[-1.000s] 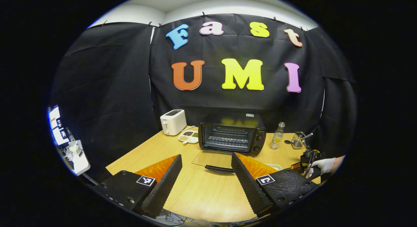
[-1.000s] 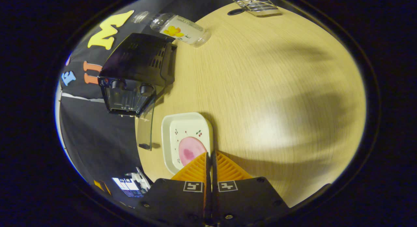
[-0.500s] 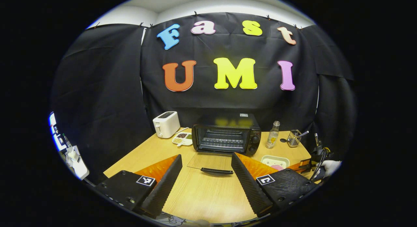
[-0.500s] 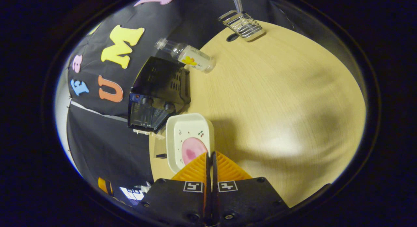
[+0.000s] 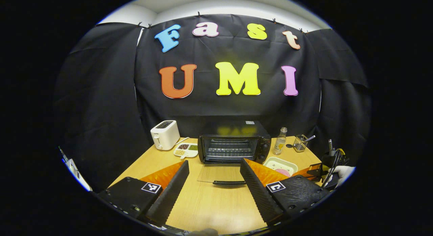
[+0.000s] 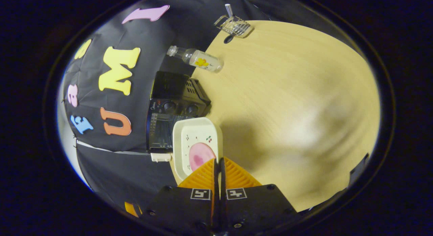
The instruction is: Open the electric oven with the left hand, put the food in, and close the electric oven.
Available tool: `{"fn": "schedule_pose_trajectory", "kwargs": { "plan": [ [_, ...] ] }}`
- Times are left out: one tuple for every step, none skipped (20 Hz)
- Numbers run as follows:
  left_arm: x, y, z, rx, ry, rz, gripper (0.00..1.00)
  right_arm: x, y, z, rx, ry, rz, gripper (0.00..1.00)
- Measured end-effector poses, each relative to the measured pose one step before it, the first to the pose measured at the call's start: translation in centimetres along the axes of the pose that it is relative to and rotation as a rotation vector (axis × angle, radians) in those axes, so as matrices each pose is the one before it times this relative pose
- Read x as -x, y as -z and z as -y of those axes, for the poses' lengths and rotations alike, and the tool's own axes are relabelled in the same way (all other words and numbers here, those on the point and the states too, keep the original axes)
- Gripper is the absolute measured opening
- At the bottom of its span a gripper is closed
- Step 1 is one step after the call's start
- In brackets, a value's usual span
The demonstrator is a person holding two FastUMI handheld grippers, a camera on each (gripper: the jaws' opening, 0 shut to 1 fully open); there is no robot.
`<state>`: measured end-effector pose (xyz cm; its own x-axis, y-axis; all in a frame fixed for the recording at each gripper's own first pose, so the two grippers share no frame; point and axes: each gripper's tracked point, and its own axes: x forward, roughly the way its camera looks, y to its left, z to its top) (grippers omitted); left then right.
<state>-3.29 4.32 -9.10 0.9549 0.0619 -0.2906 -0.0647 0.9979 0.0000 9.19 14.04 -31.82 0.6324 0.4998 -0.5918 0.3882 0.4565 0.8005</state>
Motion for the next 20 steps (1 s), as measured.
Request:
{"fn": "schedule_pose_trajectory", "kwargs": {
  "plan": [
    [0.007,-0.066,-1.136,-0.00316,0.00657,0.00218,0.97,-0.723,1.201,-0.881,-0.01933,-0.00259,0.01255,0.04],
    [0.244,0.137,-1.254,-0.00613,0.00488,0.00248,0.97,-0.874,1.059,-0.894,-0.01524,-0.00395,0.01705,0.04],
    [0.228,-0.028,-1.084,-0.00781,0.00631,0.00491,0.97,-0.934,0.932,-0.731,-0.00957,0.00331,0.0171,0.04],
    [0.22,-0.052,-1.239,-0.00875,-0.0025,0.00637,0.97,-0.855,1.024,-0.764,-0.00716,0.00292,0.01801,0.04],
    [0.351,0.191,-1.241,-0.00451,-0.00433,0.00022,0.97,-0.871,1.185,-0.868,0.00026,-0.00161,0.00449,0.04],
    [0.295,0.151,-1.339,0.00067,-0.00679,0.00095,0.97,-0.818,1.315,-0.883,0.00119,-0.00575,0.00491,0.04],
    [0.446,0.097,-1.096,0.00384,-0.00797,-0.00083,0.97,-0.882,1.136,-0.696,0.00304,-0.00712,0.00176,0.04],
    [0.543,0.139,-1.102,0.002,-0.00882,0.00041,0.97,-0.776,1.065,-0.635,0.0041,-0.00149,-0.00075,0.04],
    [0.413,0.167,-1.163,-0.00061,-0.01831,-0.00093,0.97,-0.804,1.091,-0.66,0.00533,-0.00445,-0.00792,0.04],
    [0.327,0.413,-1.127,0.00168,-0.01898,-0.0089,0.97,-0.906,1.049,-0.447,0.00649,-0.0018,-0.01495,0.04],
    [0.372,0.4,-0.948,0.00567,-0.01848,-0.00775,0.97,-0.862,0.788,-0.435,-0.00001,0.00005,-0.01493,0.04],
    [0.156,0.157,-0.84,0.00444,-0.01825,-0.00401,0.97,-0.739,0.404,-0.351,0.00204,0.00289,-0.00779,0.04],
    [0.205,0.162,-0.796,0.00292,-0.02044,-0.00467,0.97,-0.827,0.089,-0.336,0.00321,-0.00053,-0.00242,0.04],
    [0.303,0.218,-0.696,0.00432,-0.01877,-0.00183,0.97,-0.629,-0.102,-0.359,-0.00066,0.00022,0.00399,0.04],
    [0.247,0.003,-0.454,0.00754,-0.01345,0.00112,0.97,-0.781,-0.522,-0.361,0.0001,-0.00358,0.00693,0.04],
    [-0.019,-0.104,-0.289,0.00886,-0.00644,0.0046,0.97,-0.592,-0.501,-0.257,-0.00529,0.00119,0.00935,0.04],
    [0.038,-0.077,-0.181,0.00404,-0.00695,-0.00106,0.97,-0.72,-0.721,-0.196,-0.01028,0.00465,0.01051,0.04],
    [-0.095,0.278,-0.085,0.00064,-0.00853,-0.00768,0.97,-0.611,-0.745,-0.247,-0.00848,0.00082,0.00803,0.04],
    [-0.017,0.093,-0.083,0.00129,-0.00871,-0.00308,0.97,-0.697,-0.673,-0.279,-0.00205,0.00142,0.00505,0.04],
    [-0.054,-0.057,-0.208,0.00436,-0.01021,0.00091,0.97,-0.625,-0.871,-0.274,-0.00336,-0.00149,0.01065,0.04]
  ]
}}
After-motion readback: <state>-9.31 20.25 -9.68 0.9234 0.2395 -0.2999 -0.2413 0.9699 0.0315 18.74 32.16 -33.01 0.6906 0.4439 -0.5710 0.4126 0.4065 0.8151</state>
